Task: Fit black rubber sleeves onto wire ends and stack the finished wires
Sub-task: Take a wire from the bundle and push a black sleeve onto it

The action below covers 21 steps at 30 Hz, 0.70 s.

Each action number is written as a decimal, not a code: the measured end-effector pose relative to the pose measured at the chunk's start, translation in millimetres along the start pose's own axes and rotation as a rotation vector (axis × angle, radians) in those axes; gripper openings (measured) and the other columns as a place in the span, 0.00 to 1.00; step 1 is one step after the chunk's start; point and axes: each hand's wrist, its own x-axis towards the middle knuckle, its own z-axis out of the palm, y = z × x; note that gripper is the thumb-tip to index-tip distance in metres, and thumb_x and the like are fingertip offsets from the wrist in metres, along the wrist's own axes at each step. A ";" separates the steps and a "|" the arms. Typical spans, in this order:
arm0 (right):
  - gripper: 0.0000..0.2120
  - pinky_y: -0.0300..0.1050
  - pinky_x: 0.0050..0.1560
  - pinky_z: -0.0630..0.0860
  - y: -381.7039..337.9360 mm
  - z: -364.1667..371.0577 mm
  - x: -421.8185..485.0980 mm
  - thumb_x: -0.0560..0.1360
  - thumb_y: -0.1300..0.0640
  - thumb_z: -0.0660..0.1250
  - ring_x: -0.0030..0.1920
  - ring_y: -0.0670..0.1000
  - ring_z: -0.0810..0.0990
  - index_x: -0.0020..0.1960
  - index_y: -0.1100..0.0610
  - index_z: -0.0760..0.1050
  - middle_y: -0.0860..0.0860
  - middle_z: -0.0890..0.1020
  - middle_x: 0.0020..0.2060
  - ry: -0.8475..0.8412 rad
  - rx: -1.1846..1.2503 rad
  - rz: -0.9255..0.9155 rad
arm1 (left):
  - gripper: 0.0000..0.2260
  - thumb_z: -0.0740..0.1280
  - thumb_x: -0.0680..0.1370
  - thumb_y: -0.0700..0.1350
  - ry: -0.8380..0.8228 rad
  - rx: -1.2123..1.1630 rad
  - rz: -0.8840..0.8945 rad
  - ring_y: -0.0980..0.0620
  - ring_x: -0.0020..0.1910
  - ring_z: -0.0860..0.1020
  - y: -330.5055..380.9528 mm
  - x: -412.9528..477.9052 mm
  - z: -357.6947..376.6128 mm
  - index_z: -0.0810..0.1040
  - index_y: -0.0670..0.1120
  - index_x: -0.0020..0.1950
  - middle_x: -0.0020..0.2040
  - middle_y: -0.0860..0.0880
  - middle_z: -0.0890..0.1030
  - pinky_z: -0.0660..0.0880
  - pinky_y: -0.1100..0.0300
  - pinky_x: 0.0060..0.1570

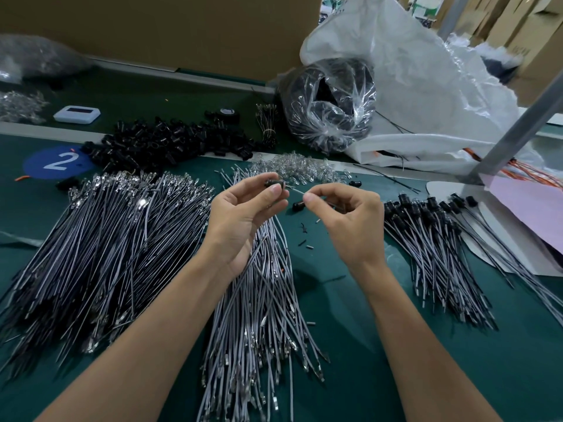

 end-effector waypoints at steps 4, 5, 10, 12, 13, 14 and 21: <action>0.04 0.32 0.31 0.65 1.0 -0.3 0.8 0.71 0.61 0.75 0.26 0.41 0.71 0.38 0.56 0.84 0.42 0.78 0.26 0.010 0.019 0.026 | 0.13 0.72 0.66 0.37 -0.003 -0.016 -0.010 0.49 0.44 0.85 0.1 -0.1 0.4 0.82 0.39 0.51 0.43 0.43 0.85 0.81 0.62 0.43; 0.04 0.32 0.31 0.65 0.8 -0.1 0.5 0.72 0.61 0.75 0.26 0.41 0.70 0.38 0.56 0.84 0.43 0.78 0.25 0.007 0.021 0.029 | 0.13 0.72 0.66 0.37 -0.006 -0.013 -0.011 0.49 0.44 0.85 0.0 -0.2 0.6 0.82 0.39 0.51 0.43 0.43 0.85 0.81 0.62 0.43; 0.04 0.36 0.31 0.65 -1.2 0.7 -1.3 0.72 0.60 0.74 0.26 0.43 0.69 0.39 0.57 0.84 0.54 0.79 0.27 -0.017 0.018 0.026 | 0.13 0.72 0.66 0.36 -0.025 -0.008 -0.016 0.49 0.43 0.85 -0.6 -1.4 1.8 0.82 0.39 0.50 0.42 0.44 0.85 0.81 0.62 0.44; 0.04 0.35 0.30 0.64 -1.5 1.4 -1.9 0.72 0.61 0.74 0.25 0.43 0.68 0.38 0.57 0.83 0.52 0.78 0.25 -0.015 0.012 0.018 | 0.12 0.73 0.66 0.36 -0.028 -0.009 -0.017 0.49 0.43 0.85 -0.9 -1.9 2.3 0.82 0.39 0.49 0.42 0.44 0.85 0.81 0.62 0.43; 0.04 0.34 0.29 0.64 -1.5 1.9 -2.2 0.72 0.61 0.74 0.24 0.42 0.67 0.38 0.57 0.83 0.51 0.76 0.24 -0.009 0.010 0.013 | 0.12 0.73 0.66 0.37 -0.025 -0.009 -0.014 0.49 0.43 0.85 -0.9 -2.0 2.3 0.82 0.39 0.49 0.42 0.44 0.85 0.81 0.62 0.43; 0.05 0.34 0.28 0.63 -1.6 2.2 -2.3 0.72 0.60 0.74 0.24 0.42 0.67 0.38 0.57 0.83 0.49 0.75 0.23 0.004 0.010 0.007 | 0.12 0.73 0.66 0.37 -0.020 -0.008 -0.010 0.49 0.43 0.85 -0.8 -1.9 2.2 0.82 0.39 0.48 0.42 0.44 0.85 0.81 0.62 0.43; 0.06 0.34 0.27 0.62 -1.3 4.6 -2.9 0.73 0.59 0.73 0.23 0.43 0.64 0.38 0.53 0.82 0.47 0.70 0.20 0.080 -0.050 -0.038 | 0.12 0.74 0.65 0.38 -0.012 0.035 0.005 0.49 0.42 0.84 -1.9 -1.8 2.3 0.82 0.40 0.48 0.41 0.44 0.85 0.81 0.61 0.44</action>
